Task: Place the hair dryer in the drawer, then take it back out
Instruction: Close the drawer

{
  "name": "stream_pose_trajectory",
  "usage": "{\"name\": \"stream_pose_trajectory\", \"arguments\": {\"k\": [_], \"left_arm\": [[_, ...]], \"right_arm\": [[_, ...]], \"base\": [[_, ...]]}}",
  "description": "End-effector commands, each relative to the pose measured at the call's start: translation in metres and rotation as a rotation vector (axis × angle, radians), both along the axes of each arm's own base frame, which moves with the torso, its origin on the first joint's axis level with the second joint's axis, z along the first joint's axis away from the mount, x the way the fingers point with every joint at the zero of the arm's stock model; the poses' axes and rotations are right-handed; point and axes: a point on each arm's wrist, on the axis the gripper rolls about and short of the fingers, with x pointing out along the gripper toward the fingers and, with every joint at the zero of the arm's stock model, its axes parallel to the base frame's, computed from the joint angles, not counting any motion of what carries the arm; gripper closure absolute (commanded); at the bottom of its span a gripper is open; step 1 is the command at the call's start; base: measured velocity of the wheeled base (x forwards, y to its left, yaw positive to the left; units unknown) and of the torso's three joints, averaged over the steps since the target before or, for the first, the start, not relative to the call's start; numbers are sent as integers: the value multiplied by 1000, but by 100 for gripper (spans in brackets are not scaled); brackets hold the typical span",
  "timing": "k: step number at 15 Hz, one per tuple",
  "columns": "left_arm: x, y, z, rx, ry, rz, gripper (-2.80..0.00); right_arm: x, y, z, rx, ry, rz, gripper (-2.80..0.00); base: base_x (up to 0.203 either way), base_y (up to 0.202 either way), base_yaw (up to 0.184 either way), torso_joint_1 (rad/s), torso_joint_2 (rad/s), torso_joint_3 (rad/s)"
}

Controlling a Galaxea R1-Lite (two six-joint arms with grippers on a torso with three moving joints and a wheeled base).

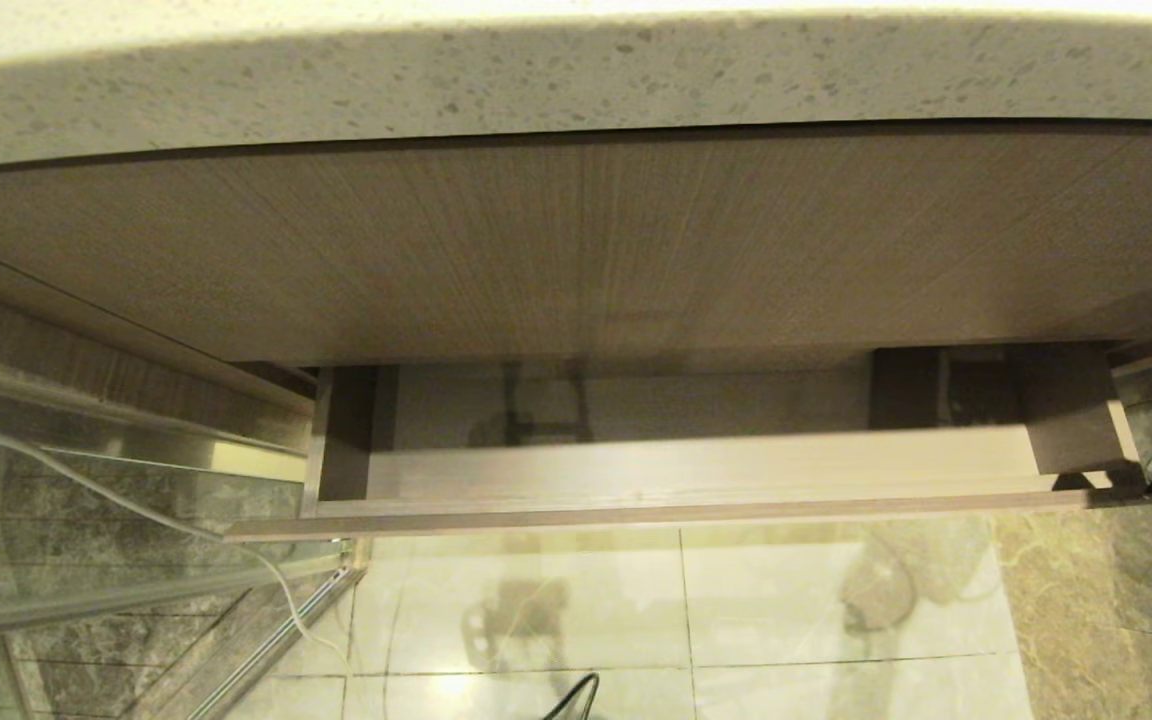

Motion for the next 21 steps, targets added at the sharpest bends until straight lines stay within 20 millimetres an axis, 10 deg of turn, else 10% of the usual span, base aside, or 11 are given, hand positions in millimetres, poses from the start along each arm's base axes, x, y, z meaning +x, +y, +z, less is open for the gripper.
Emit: {"name": "stream_pose_trajectory", "arguments": {"k": [1, 21], "left_arm": [[4, 0, -11, -1, 38, 0, 0], [4, 0, -11, -1, 38, 0, 0]], "right_arm": [[4, 2, 4, -25, -27, 13, 0], [41, 38, 31, -149, -526, 70, 0]], "base": [[0, 0, 0, 0, 0, 0], [0, 0, 0, 0, 0, 0]]}}
